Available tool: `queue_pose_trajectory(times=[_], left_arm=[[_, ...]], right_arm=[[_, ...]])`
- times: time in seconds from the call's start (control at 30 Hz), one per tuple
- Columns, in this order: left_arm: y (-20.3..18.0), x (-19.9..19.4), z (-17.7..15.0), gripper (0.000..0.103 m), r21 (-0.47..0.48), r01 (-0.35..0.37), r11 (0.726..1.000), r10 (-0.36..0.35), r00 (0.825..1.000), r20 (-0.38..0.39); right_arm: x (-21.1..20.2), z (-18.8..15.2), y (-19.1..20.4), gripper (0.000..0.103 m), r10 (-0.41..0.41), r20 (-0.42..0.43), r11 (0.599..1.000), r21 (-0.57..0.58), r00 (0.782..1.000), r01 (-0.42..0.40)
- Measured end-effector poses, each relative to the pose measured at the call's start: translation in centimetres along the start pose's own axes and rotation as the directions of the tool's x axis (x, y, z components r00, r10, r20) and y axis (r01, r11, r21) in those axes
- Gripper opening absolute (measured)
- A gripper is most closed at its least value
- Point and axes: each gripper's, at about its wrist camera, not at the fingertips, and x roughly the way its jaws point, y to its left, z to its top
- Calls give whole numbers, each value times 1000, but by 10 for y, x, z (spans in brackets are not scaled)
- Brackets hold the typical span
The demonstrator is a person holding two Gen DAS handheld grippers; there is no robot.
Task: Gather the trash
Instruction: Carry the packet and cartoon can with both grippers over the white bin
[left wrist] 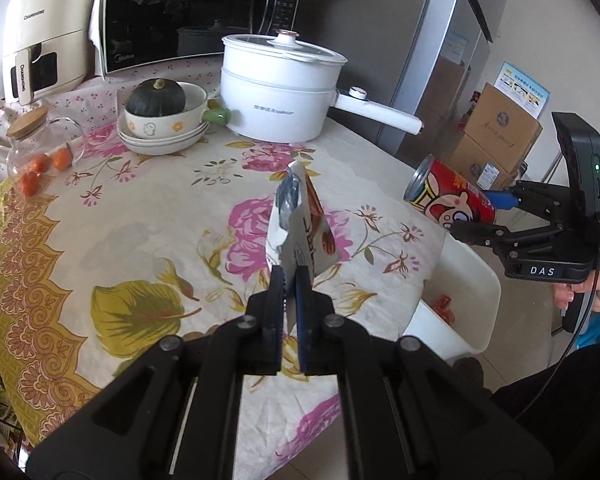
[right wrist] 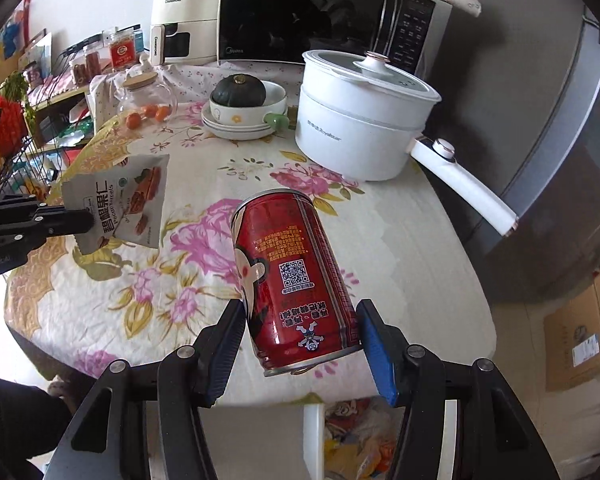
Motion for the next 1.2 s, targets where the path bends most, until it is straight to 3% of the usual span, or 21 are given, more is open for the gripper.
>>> queue_pose_trajectory(times=[0.33,0.57,0.8,1.2], left_arm=[[-48,7,-7,6,94,13,995,-11,1000,-14],[-76,21,-6,6,136,43,990,-39,999,-34],[-107,41,-7,6,166,84,982,-74,995,-65],[-181,81,-15,6,263,169,950,-141,982,-125]], right_arm=[[-28,-51,-38,58,-34,-43,994,98,998,38],[-30,-90,-69,58,-32,-166,982,180,986,62],[-34,-119,-108,58,-45,-226,956,274,973,108],[-40,-161,-156,58,-65,-284,916,363,957,170]])
